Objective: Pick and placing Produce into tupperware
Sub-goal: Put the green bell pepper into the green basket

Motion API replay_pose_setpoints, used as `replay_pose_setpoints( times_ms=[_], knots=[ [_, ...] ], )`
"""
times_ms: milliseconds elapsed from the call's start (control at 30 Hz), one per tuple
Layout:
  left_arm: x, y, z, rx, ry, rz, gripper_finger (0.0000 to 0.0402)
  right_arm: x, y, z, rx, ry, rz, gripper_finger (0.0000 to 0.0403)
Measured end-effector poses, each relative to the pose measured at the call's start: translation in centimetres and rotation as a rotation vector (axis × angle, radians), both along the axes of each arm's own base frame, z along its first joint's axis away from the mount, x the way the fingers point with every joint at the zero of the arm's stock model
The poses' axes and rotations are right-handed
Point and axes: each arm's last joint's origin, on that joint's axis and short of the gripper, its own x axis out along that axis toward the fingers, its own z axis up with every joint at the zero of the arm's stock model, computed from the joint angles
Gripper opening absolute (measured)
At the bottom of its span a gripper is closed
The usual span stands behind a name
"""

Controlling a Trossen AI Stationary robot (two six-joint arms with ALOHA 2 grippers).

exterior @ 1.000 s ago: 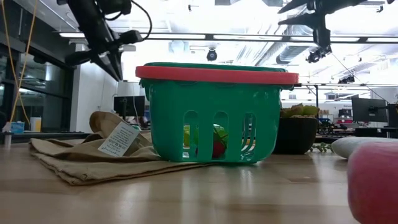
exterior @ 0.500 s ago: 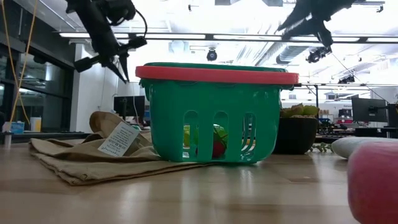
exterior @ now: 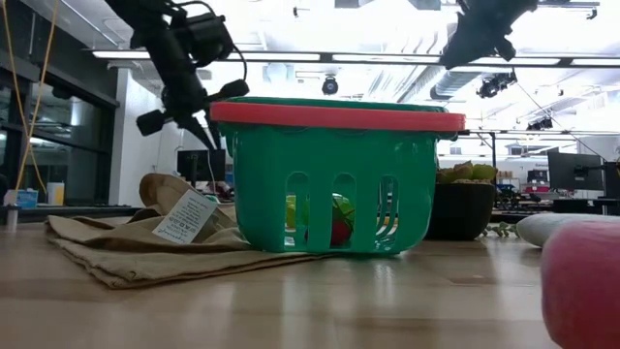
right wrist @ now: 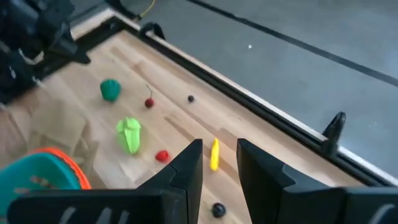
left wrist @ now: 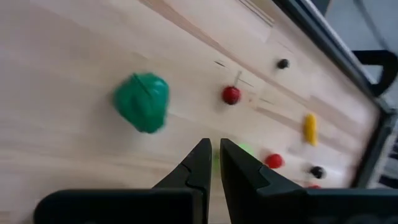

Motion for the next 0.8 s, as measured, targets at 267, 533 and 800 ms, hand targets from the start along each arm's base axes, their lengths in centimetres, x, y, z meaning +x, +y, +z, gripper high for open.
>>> replay_pose_setpoints(
  times_ms=[267,533,800],
  knots=[
    [2.0,-2.5,0.1,-0.043,-0.056,0.031,0.0013,-0.6,-1.5,-0.6,0.016,0.056,0.122,0.0090],
    [4.6,-3.7,3.3,0.007,0.045,0.092,0.0002,-1.0,-2.7,-0.9,0.021,0.062,0.181,0.0090],
    [7.3,-1.9,6.1,0.003,0.262,0.127,0.0001,-0.3,-3.7,-1.6,0.045,0.094,0.219,0.0090]
  ],
)
